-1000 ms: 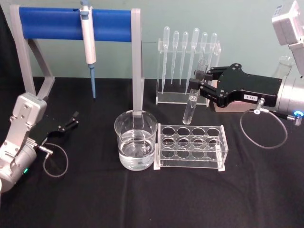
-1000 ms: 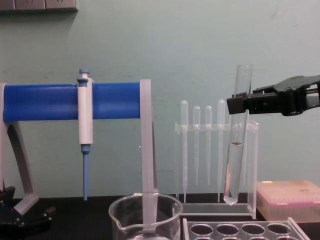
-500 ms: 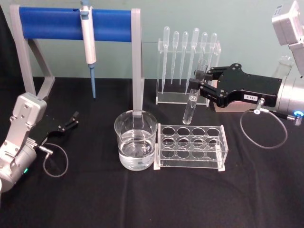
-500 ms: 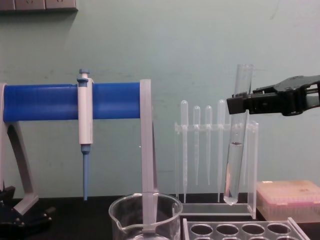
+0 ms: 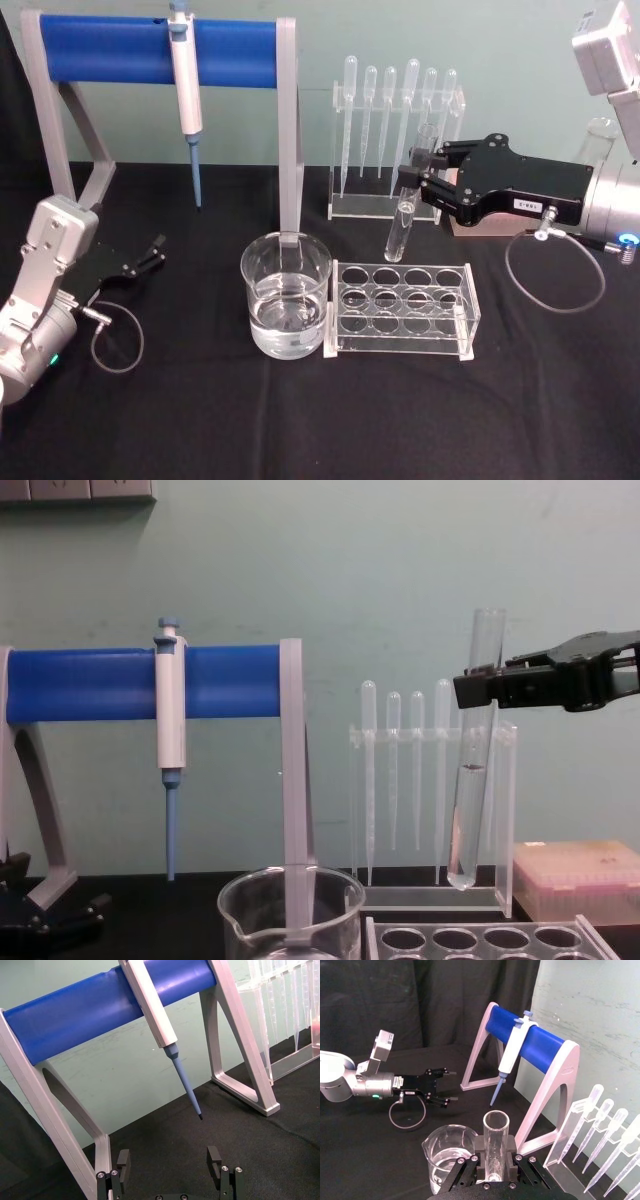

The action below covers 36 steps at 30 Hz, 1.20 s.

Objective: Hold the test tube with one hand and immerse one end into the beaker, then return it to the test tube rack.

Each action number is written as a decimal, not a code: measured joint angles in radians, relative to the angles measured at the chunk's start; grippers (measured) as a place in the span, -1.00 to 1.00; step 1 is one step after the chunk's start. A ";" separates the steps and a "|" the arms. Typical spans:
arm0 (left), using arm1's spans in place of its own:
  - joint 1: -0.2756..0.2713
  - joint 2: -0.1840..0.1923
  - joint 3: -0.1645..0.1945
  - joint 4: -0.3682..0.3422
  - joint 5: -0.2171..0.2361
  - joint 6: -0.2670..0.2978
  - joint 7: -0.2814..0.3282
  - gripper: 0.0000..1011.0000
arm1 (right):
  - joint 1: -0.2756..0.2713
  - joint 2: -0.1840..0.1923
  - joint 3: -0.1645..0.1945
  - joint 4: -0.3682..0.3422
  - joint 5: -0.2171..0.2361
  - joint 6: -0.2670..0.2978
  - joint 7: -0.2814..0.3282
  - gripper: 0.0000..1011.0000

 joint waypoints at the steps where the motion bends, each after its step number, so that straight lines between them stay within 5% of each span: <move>1: 0.000 0.000 0.000 0.000 0.000 0.000 0.000 0.98 | 0.000 0.000 0.000 0.000 0.000 0.000 0.000 -0.54; 36: 0.000 0.000 0.000 0.000 0.000 0.000 0.000 0.98 | 0.000 0.000 0.000 0.000 0.000 0.000 0.000 -0.54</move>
